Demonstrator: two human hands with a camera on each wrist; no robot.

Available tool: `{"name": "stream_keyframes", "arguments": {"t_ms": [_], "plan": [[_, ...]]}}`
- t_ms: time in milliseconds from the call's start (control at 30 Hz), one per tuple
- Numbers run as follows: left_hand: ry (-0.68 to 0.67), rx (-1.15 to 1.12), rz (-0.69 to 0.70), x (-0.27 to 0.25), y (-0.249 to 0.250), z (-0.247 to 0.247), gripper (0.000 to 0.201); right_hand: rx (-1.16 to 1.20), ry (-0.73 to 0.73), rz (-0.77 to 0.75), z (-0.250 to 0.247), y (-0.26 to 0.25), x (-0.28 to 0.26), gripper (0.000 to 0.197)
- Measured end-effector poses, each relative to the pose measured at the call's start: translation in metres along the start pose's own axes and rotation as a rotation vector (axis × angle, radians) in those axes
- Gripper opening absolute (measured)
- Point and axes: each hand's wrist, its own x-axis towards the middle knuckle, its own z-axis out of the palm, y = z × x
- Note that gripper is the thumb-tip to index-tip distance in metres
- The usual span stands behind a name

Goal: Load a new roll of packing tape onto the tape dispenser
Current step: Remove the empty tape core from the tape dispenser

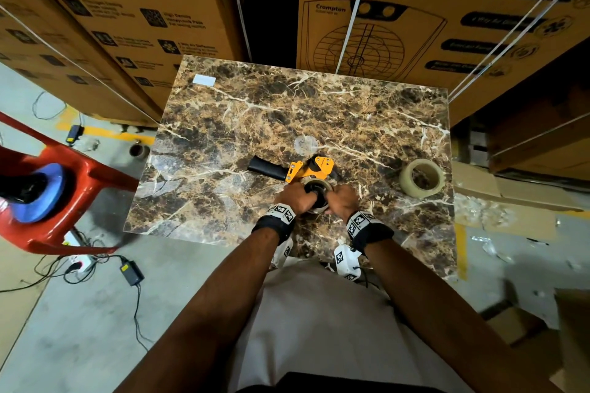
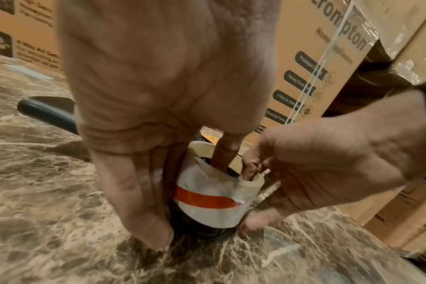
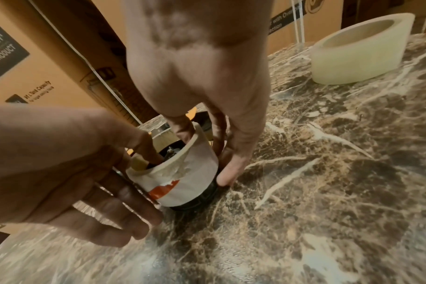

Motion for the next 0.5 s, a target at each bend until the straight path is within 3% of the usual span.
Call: {"name": "stream_keyframes", "arguments": {"t_ms": [233, 500], "plan": [[0.103, 0.024, 0.069, 0.009, -0.002, 0.003, 0.03, -0.093, 0.017, -0.047, 0.0, 0.003, -0.001, 0.023], [0.105, 0.081, 0.103, 0.022, -0.006, 0.014, 0.047, -0.098, 0.071, 0.056, -0.008, 0.004, 0.0, 0.022]]}}
